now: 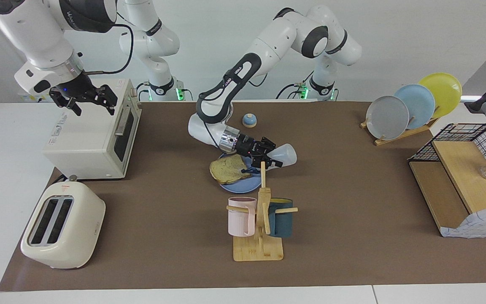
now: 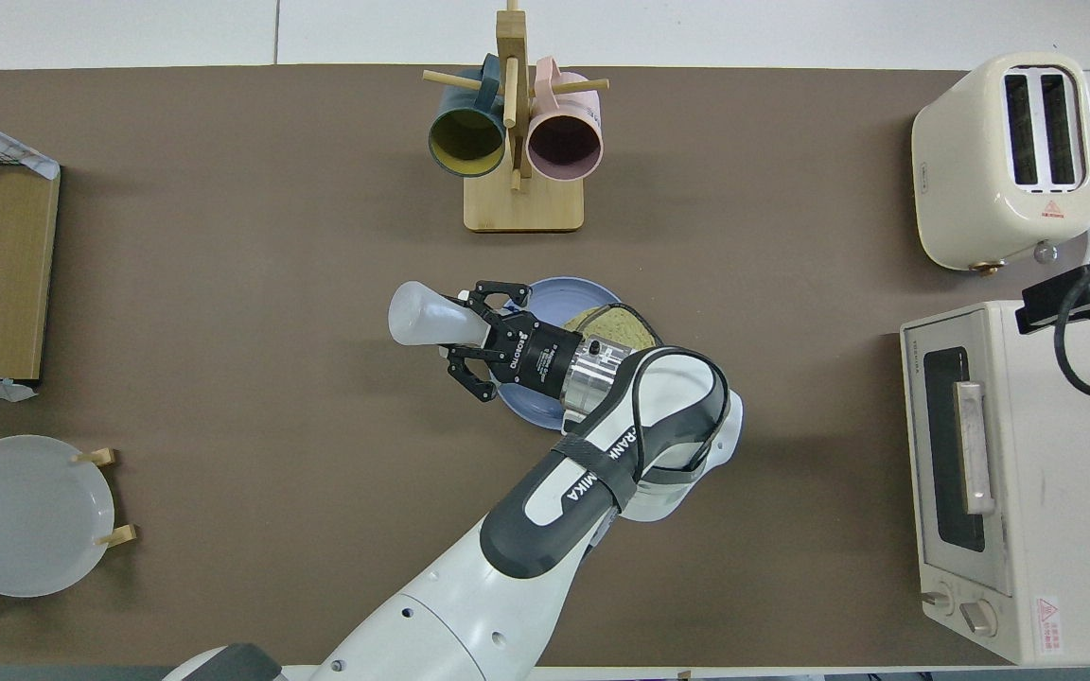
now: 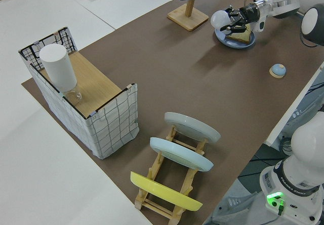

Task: Put bread on plate and add seasoning
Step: 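Tilt the shaker over the bread and shake seasoning with the left gripper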

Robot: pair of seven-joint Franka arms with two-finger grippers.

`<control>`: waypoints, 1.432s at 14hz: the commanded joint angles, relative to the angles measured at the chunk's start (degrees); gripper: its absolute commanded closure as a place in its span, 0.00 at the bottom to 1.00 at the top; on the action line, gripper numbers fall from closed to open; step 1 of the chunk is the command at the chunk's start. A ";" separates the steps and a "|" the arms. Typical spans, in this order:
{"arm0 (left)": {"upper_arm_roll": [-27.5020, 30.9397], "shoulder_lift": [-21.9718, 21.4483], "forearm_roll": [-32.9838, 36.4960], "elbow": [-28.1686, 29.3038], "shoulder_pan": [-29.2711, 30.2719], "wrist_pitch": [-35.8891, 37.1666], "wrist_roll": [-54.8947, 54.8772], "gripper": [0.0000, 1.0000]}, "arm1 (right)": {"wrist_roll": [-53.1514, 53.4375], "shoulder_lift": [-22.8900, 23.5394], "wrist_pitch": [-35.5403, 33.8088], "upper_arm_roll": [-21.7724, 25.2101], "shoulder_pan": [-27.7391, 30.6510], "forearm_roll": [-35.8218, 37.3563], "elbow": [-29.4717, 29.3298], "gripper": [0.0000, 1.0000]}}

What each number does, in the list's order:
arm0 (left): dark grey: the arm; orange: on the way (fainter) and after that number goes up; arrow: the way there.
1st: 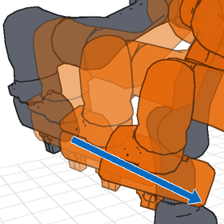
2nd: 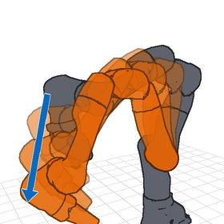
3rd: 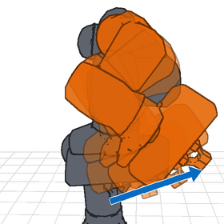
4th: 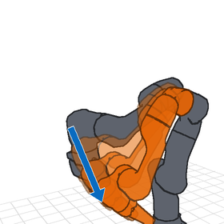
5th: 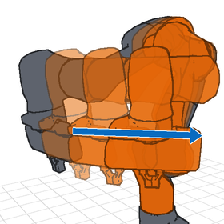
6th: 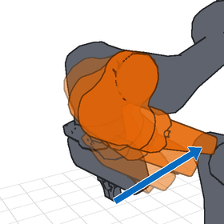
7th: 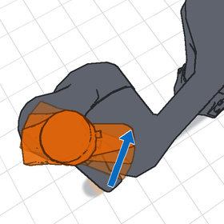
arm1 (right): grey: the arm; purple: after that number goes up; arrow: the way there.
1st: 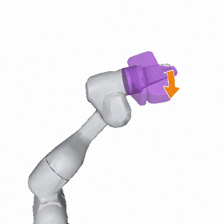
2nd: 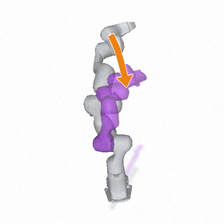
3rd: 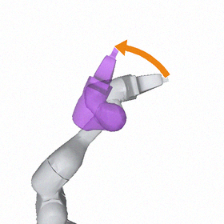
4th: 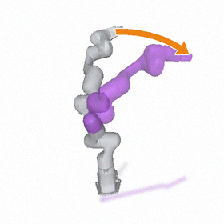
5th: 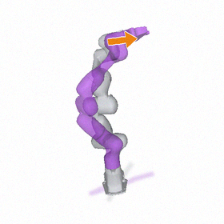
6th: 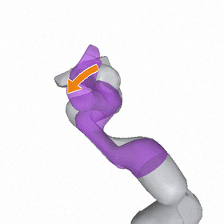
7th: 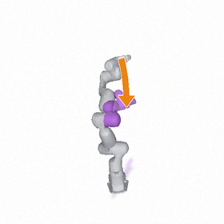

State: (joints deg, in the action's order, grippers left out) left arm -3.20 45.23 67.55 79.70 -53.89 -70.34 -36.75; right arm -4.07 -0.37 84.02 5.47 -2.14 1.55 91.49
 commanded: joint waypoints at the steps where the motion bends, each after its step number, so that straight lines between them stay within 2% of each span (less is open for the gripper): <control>1: 0.13 -1.37 1.27 1.60 -0.43 -0.76 -1.30 1.00 | -1.03 -0.86 -0.09 -0.11 0.29 0.20 0.71 0.00; 6: 0.13 -1.81 -2.67 1.08 -6.22 1.44 -1.30 1.00 | -1.12 -0.86 -0.09 -0.11 0.29 0.20 0.71 0.00; 10: 0.13 -1.98 -2.51 0.90 -6.85 2.05 -1.30 1.00 | -1.12 -0.86 -0.09 -0.11 0.29 0.20 0.80 0.00; 12: 0.30 -1.98 -2.16 0.99 -5.88 1.62 -1.22 1.00 | -1.03 -0.86 -0.09 -0.11 0.29 0.20 0.80 0.00; 18: 0.83 -1.55 1.18 1.08 2.72 -0.41 -1.13 1.00 | -1.12 -0.86 -0.09 -0.11 0.29 0.20 0.80 0.00; 20: 0.83 -1.46 1.18 1.07 2.73 -0.76 -1.13 1.00 | -1.03 -0.86 -0.09 -0.11 0.29 0.20 0.71 0.00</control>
State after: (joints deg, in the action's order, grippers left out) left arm -2.32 44.53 67.65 79.81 -50.55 -70.53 -37.30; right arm -4.07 -0.37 84.02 5.47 -2.14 1.55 91.49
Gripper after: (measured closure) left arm 0.542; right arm 0.000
